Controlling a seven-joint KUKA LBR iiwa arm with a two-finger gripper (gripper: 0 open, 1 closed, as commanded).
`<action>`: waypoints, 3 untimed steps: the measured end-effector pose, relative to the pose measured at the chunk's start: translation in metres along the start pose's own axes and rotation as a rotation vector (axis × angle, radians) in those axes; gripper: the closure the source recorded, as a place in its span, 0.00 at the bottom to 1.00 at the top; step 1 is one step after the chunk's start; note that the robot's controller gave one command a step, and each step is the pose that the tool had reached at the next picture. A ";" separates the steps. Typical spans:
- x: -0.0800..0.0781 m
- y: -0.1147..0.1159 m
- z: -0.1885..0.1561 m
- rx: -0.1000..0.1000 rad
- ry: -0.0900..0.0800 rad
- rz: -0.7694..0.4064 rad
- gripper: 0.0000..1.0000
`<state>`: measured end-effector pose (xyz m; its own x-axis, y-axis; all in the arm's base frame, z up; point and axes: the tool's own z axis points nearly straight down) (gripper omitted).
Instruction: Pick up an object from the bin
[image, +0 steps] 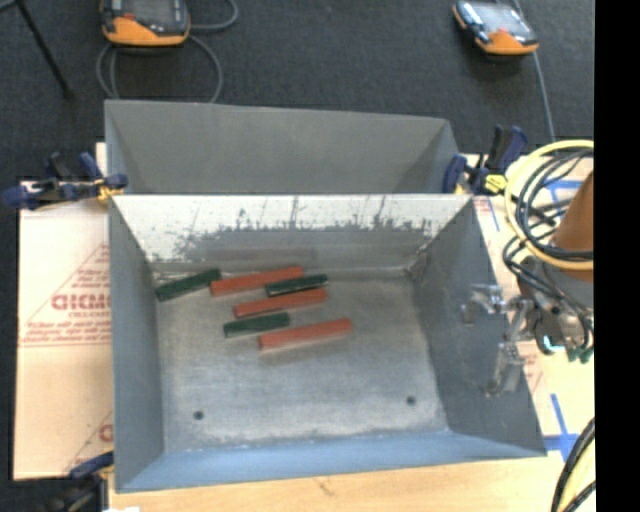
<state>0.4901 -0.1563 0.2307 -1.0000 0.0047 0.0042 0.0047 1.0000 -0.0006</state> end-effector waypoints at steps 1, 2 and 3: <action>-0.051 0.076 0.067 -0.004 -0.005 0.026 0.00; -0.071 0.157 0.161 -0.001 -0.008 -0.169 0.00; -0.073 0.155 0.157 0.001 -0.013 -0.170 1.00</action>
Offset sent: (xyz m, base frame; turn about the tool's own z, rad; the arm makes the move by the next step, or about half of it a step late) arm 0.0487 0.0701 -0.0639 0.0344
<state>0.5634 -0.0020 0.0732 -0.9864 -0.1641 -0.0086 -0.1641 0.9864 -0.0020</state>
